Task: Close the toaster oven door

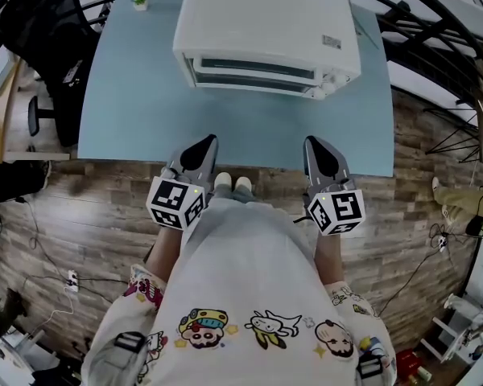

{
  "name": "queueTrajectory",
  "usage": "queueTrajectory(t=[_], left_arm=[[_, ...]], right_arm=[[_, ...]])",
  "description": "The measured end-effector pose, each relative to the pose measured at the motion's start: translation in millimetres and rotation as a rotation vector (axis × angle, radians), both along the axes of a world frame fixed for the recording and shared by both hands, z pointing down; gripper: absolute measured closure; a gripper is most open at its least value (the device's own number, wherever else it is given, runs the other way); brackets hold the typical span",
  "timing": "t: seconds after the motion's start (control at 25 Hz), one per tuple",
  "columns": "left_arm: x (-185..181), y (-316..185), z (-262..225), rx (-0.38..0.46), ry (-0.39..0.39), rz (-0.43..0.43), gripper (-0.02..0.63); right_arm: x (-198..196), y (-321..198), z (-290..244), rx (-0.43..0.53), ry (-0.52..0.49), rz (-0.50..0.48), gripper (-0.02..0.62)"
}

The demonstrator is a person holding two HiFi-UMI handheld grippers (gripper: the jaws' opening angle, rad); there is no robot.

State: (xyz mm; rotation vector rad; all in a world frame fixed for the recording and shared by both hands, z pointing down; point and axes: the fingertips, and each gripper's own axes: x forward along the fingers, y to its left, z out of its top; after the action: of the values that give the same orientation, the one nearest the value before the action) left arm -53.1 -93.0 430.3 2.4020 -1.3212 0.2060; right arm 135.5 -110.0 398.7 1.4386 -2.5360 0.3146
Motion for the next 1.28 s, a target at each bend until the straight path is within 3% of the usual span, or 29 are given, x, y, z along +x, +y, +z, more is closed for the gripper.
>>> queueTrajectory(t=[1.28], left_arm=[[-3, -2, -15, 0.015, -0.045, -0.032, 0.607]], right_arm=[[2, 7, -7, 0.015, -0.032, -0.017, 0.586]])
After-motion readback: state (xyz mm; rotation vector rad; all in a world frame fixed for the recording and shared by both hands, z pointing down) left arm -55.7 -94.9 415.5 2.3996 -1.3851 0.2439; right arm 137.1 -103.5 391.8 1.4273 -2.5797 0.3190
